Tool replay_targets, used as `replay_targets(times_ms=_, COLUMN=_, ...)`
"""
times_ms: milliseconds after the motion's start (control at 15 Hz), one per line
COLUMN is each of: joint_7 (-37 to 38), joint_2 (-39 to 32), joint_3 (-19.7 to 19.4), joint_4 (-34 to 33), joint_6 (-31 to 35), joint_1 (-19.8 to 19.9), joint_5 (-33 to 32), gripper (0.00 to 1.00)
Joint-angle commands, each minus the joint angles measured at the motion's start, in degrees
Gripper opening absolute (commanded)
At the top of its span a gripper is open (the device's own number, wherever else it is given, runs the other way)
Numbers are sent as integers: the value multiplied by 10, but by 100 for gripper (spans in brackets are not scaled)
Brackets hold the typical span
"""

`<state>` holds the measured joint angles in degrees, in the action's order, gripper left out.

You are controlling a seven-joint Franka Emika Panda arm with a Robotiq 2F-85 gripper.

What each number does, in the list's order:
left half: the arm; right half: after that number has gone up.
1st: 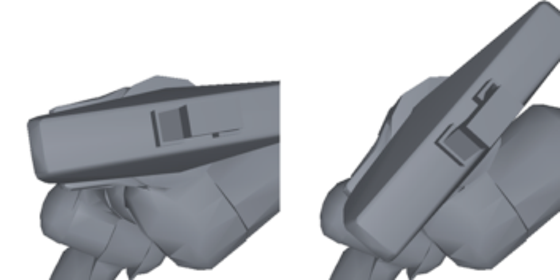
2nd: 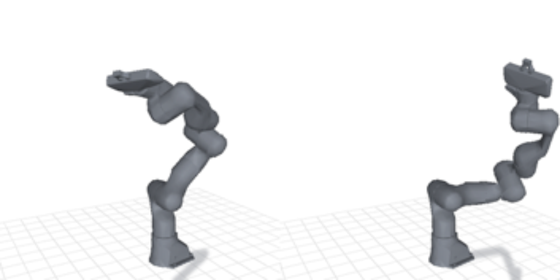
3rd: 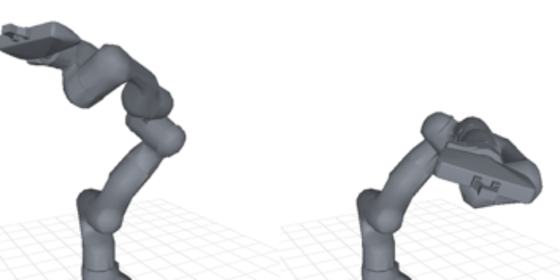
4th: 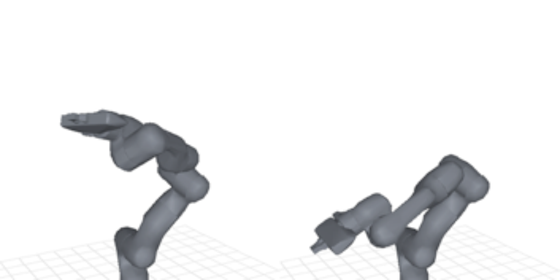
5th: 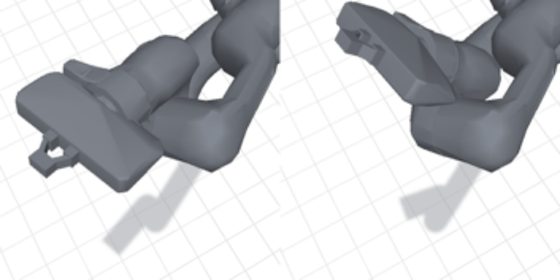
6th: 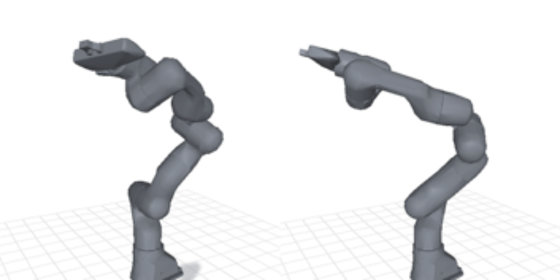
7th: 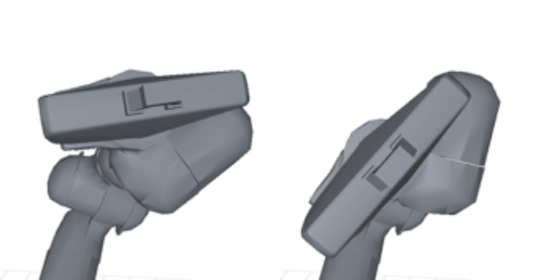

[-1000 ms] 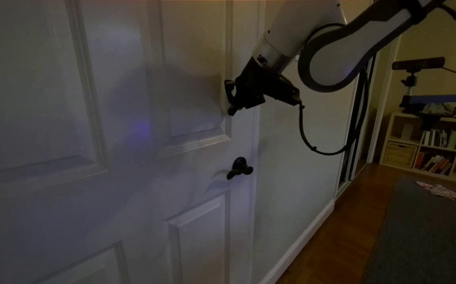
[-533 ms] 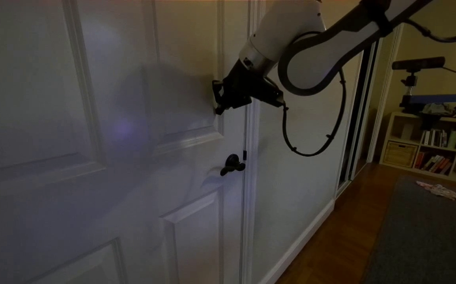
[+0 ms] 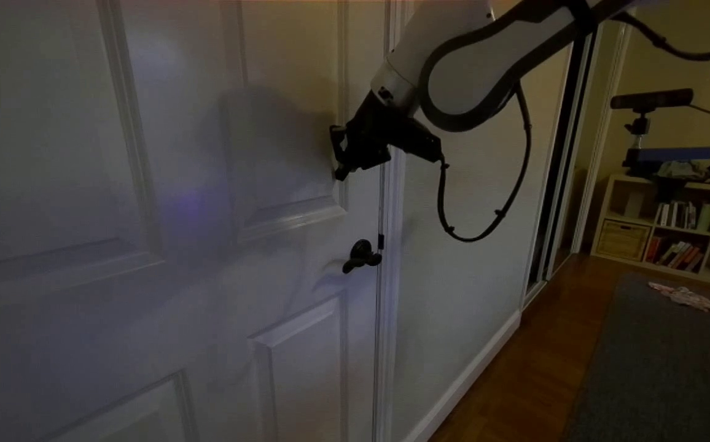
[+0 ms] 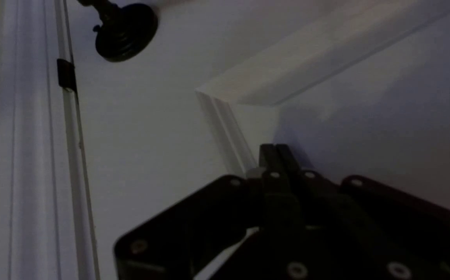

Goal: Close the door shut

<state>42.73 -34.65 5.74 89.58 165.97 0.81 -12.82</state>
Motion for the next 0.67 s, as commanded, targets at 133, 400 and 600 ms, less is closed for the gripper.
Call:
replay_targets(times_ms=133, joint_7=-152, joint_2=90, joint_3=10, joint_4=112, joint_6=-97, joint_1=-12, joint_5=151, gripper=39)
replay_targets(times_ms=400, joint_7=-195, joint_2=171, joint_3=-8, joint_4=206, joint_6=-194, joint_1=-35, joint_5=181, gripper=63)
replay_targets(times_ms=600, joint_7=-209, joint_2=226, joint_3=-11, joint_4=262, joint_6=-294, joint_1=-40, joint_5=177, gripper=83)
